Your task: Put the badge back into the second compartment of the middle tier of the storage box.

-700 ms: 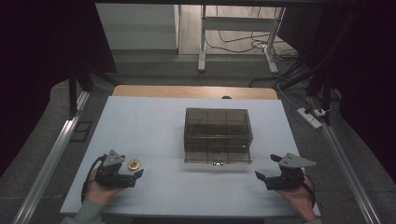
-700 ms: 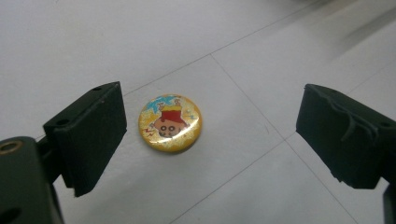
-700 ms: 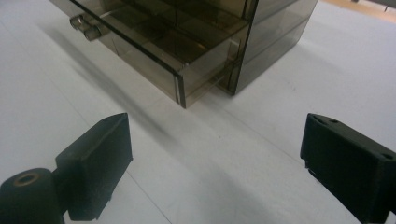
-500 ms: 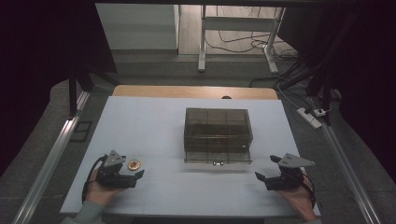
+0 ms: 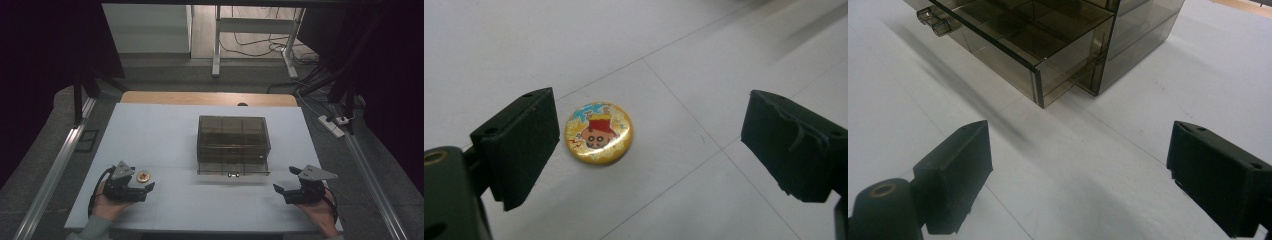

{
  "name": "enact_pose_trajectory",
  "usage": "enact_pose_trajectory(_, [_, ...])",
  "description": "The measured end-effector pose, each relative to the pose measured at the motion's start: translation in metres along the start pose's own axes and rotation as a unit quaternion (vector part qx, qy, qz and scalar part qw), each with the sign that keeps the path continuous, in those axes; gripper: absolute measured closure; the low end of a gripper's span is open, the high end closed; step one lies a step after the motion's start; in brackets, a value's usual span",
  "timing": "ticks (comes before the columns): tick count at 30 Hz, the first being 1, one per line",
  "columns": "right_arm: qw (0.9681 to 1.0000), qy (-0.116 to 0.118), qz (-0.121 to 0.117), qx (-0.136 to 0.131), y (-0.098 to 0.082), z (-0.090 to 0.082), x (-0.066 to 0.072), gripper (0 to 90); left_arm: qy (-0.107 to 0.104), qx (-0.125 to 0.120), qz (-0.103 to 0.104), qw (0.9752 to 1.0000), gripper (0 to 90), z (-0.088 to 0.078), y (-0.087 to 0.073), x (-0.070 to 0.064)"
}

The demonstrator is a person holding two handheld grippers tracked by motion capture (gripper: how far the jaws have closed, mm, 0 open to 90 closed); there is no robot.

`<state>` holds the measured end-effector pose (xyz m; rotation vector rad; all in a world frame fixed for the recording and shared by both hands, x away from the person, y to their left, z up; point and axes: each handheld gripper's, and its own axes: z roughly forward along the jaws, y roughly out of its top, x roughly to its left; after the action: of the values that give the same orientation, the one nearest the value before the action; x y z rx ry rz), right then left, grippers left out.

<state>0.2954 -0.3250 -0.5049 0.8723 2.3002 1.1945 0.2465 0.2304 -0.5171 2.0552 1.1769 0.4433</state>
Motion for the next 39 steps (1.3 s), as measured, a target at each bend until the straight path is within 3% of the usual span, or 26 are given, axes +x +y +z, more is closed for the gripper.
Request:
enact_pose_trajectory(6, [1.0,0.001,-0.002,-0.007,0.001,-0.001,0.001,11.3,0.001,-0.003,0.004,1.0,8.4,-0.001,0.003,0.0])
enact_pose_trajectory(17, [1.0,0.003,0.001,0.006,0.0,0.001,0.002,11.8,0.009,-0.009,0.012,0.9999,8.4,-0.001,0.013,0.0])
enact_pose_trajectory(28, [1.0,-0.001,0.001,0.007,-0.001,0.001,0.002,11.9,0.018,-0.004,0.025,0.9995,8.3,0.001,0.031,-0.005])
enact_pose_trajectory(39, [1.0,0.0,-0.002,0.006,0.0,0.001,0.004,11.9,0.035,0.009,0.012,0.9993,8.7,0.004,0.036,0.005])
